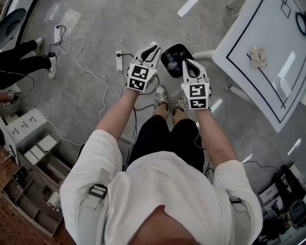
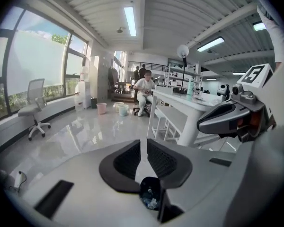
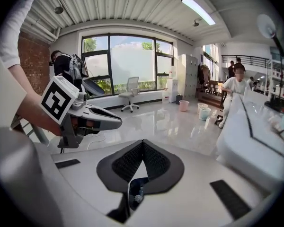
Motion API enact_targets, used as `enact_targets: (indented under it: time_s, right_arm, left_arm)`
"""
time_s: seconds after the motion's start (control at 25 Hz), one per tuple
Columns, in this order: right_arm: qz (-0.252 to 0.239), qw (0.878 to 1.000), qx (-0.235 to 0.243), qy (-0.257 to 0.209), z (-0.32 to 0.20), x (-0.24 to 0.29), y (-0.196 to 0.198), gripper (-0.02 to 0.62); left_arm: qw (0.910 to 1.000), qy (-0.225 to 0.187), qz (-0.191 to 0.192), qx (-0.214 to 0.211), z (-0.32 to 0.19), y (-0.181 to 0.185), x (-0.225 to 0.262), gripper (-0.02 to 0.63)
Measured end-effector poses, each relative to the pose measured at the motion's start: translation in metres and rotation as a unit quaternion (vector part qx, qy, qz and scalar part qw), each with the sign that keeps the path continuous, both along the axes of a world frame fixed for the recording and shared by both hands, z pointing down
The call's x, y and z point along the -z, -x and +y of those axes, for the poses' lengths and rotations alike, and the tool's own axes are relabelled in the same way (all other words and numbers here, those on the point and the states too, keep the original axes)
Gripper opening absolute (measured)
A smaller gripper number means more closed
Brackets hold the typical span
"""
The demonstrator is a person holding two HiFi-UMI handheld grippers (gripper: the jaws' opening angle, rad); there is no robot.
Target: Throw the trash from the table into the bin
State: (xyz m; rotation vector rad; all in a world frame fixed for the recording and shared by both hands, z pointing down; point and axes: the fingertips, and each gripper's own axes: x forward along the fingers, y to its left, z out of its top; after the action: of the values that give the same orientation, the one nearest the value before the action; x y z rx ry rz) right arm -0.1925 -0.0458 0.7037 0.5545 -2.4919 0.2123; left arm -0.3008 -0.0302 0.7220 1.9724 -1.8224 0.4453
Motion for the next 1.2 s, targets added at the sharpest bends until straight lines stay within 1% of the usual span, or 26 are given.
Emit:
enact_targets:
  time_s: [0.24, 0.4, 0.56, 0.76, 0.96, 1.2]
  right_arm:
    - [-0.023, 0.998, -0.038, -0.034, -0.011, 0.078, -0.021, 0.006]
    - [-0.044, 0.995, -0.071, -0.06, -0.02, 0.13, -0.045, 0.006]
    - [-0.077, 0.987, -0.111, -0.083, -0.033, 0.183, -0.076, 0.006]
    - [-0.117, 0.974, -0.157, -0.115, -0.054, 0.243, -0.122, 0.006]
    - [-0.144, 0.96, -0.194, -0.144, -0.059, 0.286, -0.163, 0.006]
    - [-0.156, 0.947, -0.22, -0.172, -0.064, 0.313, -0.2, 0.006]
  left_arm:
    - [0.9985, -0.054, -0.005, -0.005, 0.001, -0.004, 0.09, 0.015]
    - [0.996, -0.088, -0.005, -0.016, 0.0, -0.014, 0.145, 0.012]
    - [0.9912, -0.129, 0.002, -0.028, -0.007, -0.031, 0.202, 0.011]
    - [0.9813, -0.186, 0.008, -0.048, -0.022, -0.06, 0.269, 0.011]
    - [0.9732, -0.222, 0.015, -0.058, -0.022, -0.074, 0.313, 0.011]
    - [0.9689, -0.238, 0.011, -0.067, -0.027, -0.087, 0.336, 0.011]
